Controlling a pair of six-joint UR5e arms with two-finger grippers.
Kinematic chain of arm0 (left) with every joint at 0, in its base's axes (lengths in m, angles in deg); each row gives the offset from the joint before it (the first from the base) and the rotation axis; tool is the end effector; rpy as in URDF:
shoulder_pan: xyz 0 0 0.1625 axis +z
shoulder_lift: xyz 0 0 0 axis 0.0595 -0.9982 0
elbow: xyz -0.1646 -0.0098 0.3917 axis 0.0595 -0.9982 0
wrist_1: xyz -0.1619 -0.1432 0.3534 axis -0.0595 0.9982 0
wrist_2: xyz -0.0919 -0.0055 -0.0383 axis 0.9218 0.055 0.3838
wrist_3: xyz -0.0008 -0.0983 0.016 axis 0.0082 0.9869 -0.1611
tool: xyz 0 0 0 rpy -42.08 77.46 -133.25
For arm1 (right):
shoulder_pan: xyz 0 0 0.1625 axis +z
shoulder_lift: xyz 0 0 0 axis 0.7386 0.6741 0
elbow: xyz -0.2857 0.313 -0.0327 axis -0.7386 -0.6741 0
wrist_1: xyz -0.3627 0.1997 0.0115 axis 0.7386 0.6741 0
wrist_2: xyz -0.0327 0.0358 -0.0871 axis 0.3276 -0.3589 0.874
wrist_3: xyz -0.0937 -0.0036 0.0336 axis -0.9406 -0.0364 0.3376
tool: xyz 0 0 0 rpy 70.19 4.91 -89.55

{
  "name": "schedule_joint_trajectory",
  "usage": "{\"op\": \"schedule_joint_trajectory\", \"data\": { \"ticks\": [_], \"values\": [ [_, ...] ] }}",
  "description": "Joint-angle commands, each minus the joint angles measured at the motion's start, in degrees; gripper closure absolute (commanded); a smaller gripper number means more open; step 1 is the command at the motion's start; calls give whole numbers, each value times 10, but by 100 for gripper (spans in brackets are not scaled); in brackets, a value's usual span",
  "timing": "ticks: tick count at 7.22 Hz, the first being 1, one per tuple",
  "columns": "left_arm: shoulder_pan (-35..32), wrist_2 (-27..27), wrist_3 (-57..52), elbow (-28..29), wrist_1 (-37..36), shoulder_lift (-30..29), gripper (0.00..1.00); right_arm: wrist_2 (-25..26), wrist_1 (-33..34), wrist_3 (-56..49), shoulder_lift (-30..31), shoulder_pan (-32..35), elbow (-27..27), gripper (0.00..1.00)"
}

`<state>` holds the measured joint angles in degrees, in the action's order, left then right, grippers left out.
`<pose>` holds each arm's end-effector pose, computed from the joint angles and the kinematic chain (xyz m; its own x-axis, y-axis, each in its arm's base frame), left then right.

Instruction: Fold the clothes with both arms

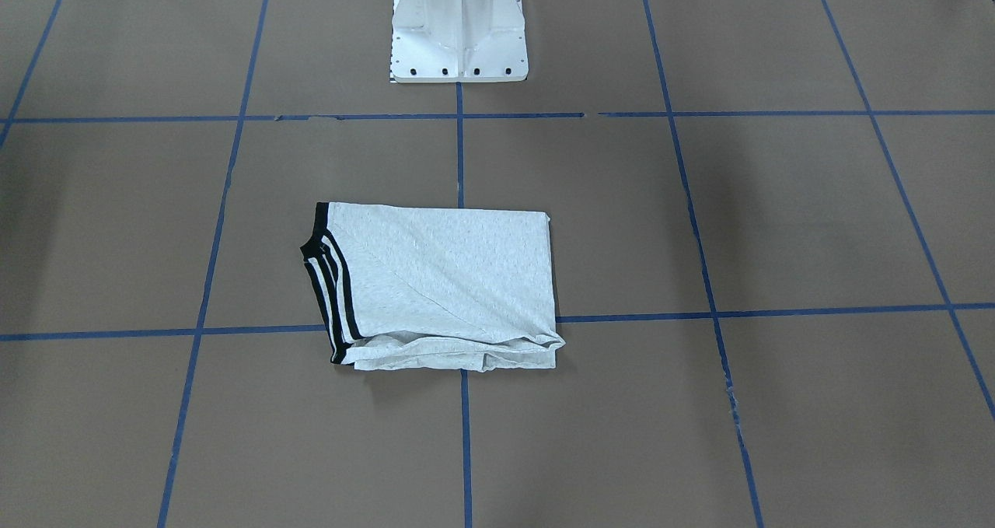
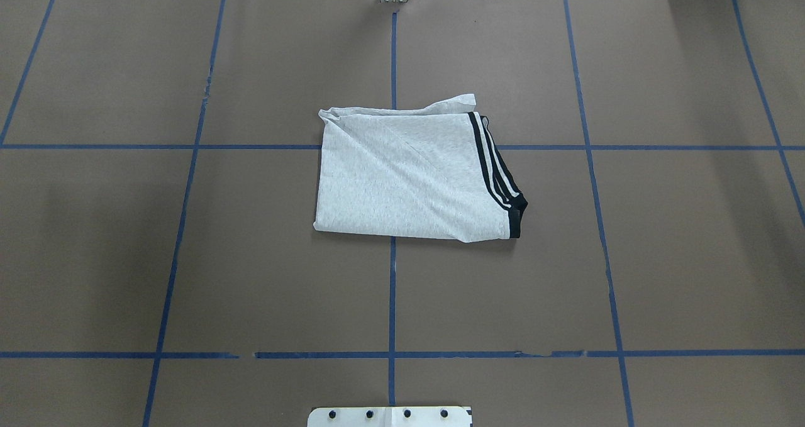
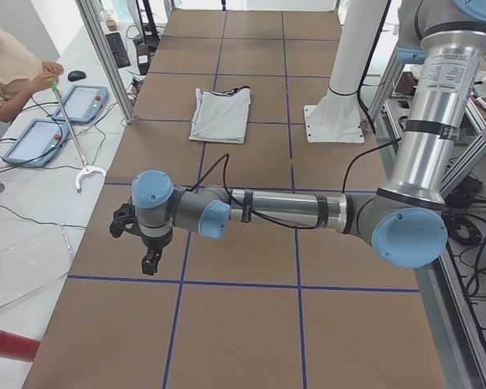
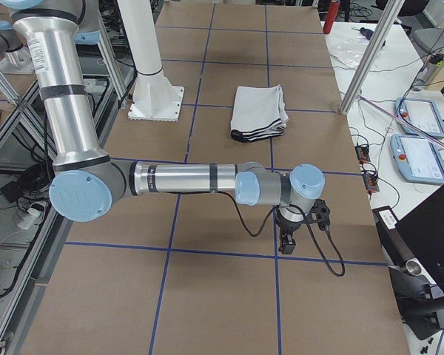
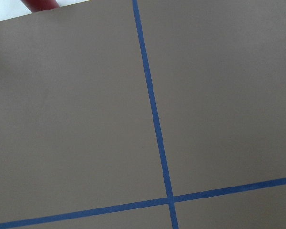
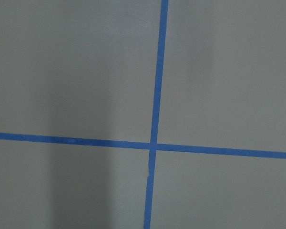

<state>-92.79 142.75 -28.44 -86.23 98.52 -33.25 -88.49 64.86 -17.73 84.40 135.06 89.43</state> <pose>-0.0594 -0.5845 0.5987 0.7325 0.1390 -0.6665 0.0271 0.9722 0.2325 0.0407 -0.5689 0.6297 0.7350 -0.0658 0.6749 0.0593 0.9977 0.0327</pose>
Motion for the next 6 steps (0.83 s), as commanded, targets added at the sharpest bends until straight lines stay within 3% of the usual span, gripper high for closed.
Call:
{"op": "schedule_joint_trajectory", "data": {
  "ticks": [1, 3, 6],
  "values": [
    [-1, 8, -2, -85, -16, 57, 0, -1, 6, 0, 47, -1, 66, 0],
    [0, 19, -4, -143, -36, 103, 0, -7, 7, 0, 60, -1, 75, 0],
    [2, 27, 1, -145, -32, 102, 0, -14, -1, 0, 66, -1, 74, 0]
  ]
}}
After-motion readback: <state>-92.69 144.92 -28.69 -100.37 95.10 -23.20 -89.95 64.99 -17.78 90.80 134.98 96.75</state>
